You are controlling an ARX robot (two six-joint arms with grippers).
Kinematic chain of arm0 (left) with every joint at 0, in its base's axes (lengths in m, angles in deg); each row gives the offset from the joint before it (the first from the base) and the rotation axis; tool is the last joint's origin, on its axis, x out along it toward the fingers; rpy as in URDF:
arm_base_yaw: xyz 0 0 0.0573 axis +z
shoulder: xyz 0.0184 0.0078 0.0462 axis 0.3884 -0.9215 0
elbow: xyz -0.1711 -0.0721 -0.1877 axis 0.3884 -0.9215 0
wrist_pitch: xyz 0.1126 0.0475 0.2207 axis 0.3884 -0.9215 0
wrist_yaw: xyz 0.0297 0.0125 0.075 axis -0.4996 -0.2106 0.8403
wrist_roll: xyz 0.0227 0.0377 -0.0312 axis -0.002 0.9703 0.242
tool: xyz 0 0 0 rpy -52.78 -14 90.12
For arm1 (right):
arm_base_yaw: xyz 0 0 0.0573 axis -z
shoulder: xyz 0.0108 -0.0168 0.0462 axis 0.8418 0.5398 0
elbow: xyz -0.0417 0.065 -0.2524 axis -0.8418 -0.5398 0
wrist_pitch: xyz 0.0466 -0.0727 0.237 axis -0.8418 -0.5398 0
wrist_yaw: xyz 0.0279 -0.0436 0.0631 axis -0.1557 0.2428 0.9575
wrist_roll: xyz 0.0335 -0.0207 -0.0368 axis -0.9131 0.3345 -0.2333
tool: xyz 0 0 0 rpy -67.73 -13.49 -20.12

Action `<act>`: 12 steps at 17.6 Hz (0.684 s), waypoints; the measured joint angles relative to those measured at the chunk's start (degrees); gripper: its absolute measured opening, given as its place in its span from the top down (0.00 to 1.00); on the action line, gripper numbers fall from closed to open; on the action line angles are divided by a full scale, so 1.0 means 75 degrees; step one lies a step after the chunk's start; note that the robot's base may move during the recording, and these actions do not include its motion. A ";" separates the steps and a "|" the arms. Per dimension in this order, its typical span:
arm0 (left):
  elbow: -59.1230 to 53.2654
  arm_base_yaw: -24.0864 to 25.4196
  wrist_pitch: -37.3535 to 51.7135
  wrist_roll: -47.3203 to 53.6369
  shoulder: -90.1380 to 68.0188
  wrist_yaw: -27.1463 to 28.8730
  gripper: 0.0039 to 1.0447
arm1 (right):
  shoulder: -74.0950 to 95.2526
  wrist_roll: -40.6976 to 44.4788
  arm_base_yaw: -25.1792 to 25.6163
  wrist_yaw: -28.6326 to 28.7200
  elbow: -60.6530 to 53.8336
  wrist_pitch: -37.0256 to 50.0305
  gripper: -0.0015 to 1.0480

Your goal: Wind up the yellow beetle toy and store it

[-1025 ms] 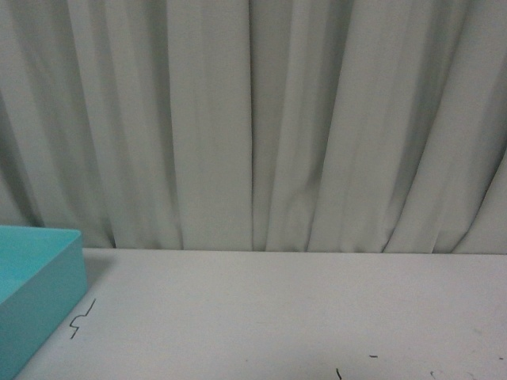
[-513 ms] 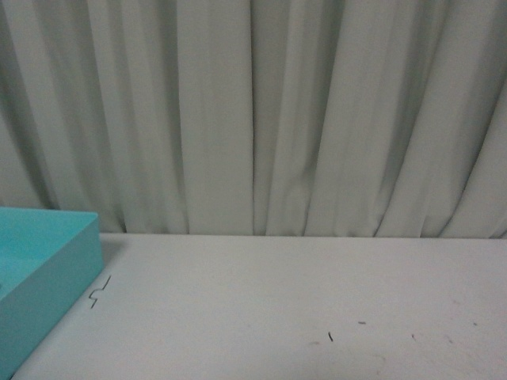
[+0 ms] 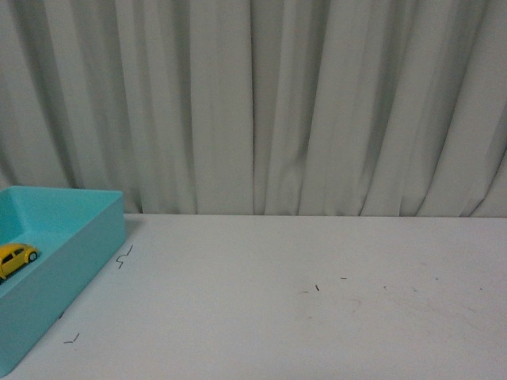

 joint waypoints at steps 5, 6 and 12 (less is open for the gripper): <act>0.0000 0.0000 0.0000 0.0000 0.0000 0.0000 0.06 | 0.0000 0.0000 0.0000 0.0000 0.0000 0.0003 0.06; 0.0000 0.0000 0.0000 0.0000 0.0000 0.0000 0.06 | 0.0000 0.0000 0.0000 0.0000 0.0000 0.0000 0.06; 0.0000 0.0000 0.0000 0.0000 0.0000 0.0000 0.06 | 0.0000 0.0000 0.0000 0.0000 0.0000 0.0003 0.06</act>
